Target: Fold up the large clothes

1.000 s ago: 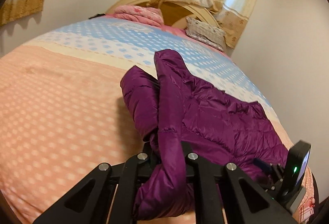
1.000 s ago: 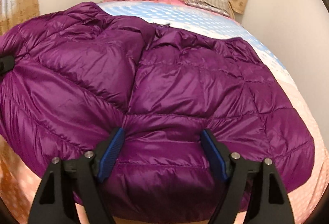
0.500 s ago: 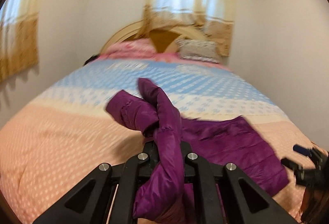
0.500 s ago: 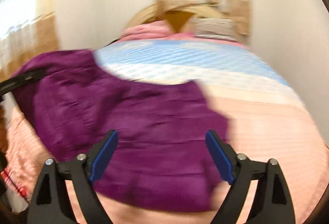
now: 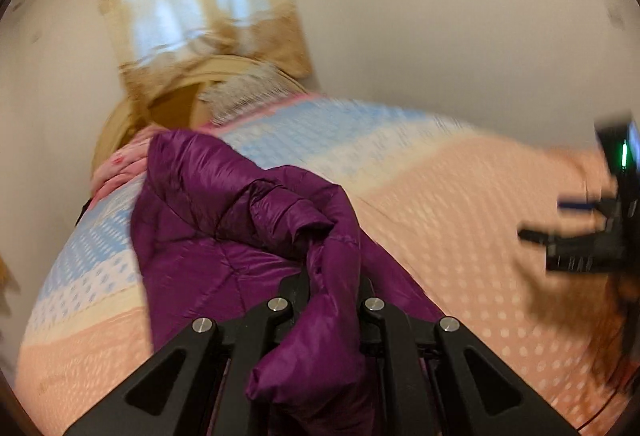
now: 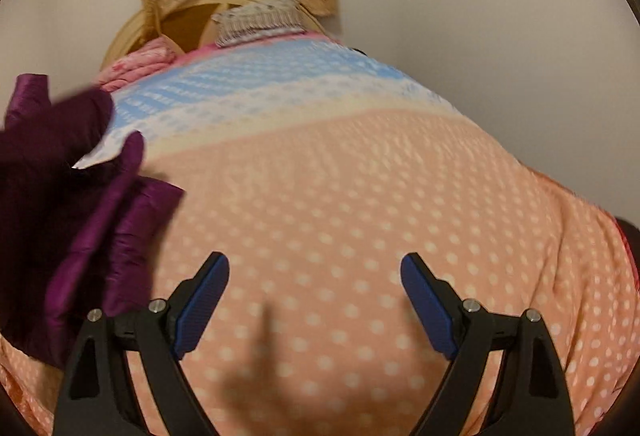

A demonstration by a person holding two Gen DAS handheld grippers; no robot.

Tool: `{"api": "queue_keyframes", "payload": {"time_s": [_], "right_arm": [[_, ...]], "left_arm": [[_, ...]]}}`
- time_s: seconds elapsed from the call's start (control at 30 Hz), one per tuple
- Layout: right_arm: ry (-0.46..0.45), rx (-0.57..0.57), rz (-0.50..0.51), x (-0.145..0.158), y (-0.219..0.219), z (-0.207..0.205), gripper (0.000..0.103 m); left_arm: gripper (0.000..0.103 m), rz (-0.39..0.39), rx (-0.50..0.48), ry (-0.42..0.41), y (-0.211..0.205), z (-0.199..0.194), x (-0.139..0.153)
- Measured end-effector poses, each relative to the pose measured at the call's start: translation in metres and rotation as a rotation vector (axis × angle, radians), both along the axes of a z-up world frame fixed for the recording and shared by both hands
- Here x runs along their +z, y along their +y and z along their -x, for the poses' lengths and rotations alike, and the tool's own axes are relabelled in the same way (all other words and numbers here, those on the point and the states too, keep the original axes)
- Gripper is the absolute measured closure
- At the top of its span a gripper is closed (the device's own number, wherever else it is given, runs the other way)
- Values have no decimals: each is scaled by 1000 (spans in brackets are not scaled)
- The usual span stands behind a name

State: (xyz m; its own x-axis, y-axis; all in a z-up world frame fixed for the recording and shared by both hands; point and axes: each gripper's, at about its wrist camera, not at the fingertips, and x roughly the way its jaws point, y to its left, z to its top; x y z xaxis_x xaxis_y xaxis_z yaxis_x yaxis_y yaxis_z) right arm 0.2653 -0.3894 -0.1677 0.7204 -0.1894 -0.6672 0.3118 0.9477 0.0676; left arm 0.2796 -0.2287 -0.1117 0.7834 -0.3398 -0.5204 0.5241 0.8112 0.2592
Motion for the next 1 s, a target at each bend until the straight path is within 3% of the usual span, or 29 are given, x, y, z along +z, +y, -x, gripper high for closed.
{"api": "queue_keyframes", "payload": {"time_s": [0.1,0.17,0.23,0.37,0.43,0.5,0.57,0.6,0.7,0.8,0.93,1.0], "right_arm": [[17,-7,-27,-6,-13,6,13],[25,-10,-30,-7,-13,8,13],[31,-9,-39,-9,-14,10,13],[38,-14,-42,-13,-15,7,13],[32,-20,-41,-13,-18,6,13],[30,-28,-40,-10,-19,6,13],[26,-31,-41,-3,-19,4,13],[21,-24,-40,3,-17,3,18],[13,31,-38,27,-1,-9,38],[-24,100,-25,60,29,-28,47],[-66,168,29,103,87,-63,47],[-60,186,55,115,118,-85,47]], "left_arm": [[96,-103,-63,29,-33,5,-40],[94,-143,-86,5,-40,13,-53],[91,-167,-91,-31,-42,19,-55],[74,-196,-99,-65,-45,39,-42],[58,-174,-124,-124,-44,56,-24],[19,-144,-144,-178,-43,75,-5],[15,-80,-182,-211,-31,91,15],[14,-67,-174,-213,-26,91,21],[14,-55,-50,-174,1,66,30],[14,-40,170,-87,44,12,29],[14,26,468,0,113,-60,26],[14,60,556,38,138,-83,22]]}}
